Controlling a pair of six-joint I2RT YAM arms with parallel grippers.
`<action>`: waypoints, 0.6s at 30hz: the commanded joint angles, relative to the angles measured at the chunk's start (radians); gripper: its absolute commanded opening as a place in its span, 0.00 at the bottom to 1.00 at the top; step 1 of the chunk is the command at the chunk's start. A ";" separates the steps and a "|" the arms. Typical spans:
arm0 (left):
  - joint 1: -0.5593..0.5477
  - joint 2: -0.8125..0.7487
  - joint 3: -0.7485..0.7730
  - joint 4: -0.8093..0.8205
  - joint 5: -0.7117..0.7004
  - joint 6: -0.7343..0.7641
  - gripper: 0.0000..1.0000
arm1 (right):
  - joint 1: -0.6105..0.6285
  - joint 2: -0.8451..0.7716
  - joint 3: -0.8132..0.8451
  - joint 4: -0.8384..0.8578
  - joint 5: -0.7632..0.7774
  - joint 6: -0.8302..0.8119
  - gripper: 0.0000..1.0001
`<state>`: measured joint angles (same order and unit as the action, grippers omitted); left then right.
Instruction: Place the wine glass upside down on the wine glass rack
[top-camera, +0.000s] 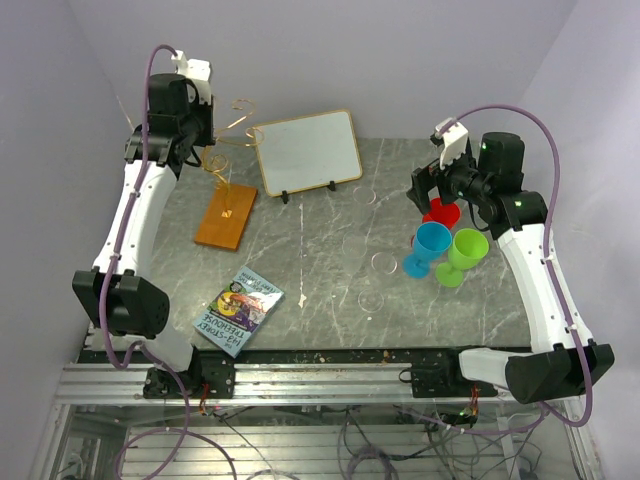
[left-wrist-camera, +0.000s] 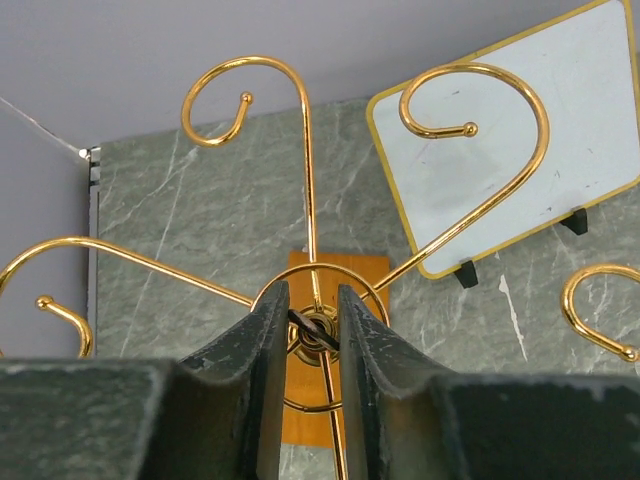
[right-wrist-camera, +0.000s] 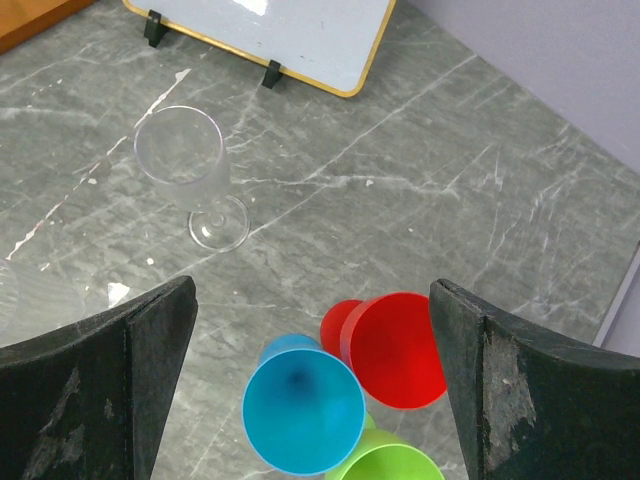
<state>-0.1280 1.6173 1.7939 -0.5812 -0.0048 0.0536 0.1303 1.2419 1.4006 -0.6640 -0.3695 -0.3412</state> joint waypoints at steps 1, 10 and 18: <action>-0.004 -0.042 -0.005 0.017 -0.015 0.008 0.27 | -0.005 -0.002 0.000 -0.001 -0.019 -0.010 1.00; -0.004 -0.054 0.043 -0.016 0.081 -0.031 0.07 | -0.006 -0.009 -0.004 -0.006 -0.034 -0.013 1.00; -0.004 -0.085 0.078 -0.051 0.124 -0.065 0.07 | -0.007 -0.006 -0.006 -0.010 -0.041 -0.019 1.00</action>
<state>-0.1284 1.5978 1.8057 -0.6369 0.0605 0.0147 0.1299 1.2419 1.3998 -0.6643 -0.3965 -0.3504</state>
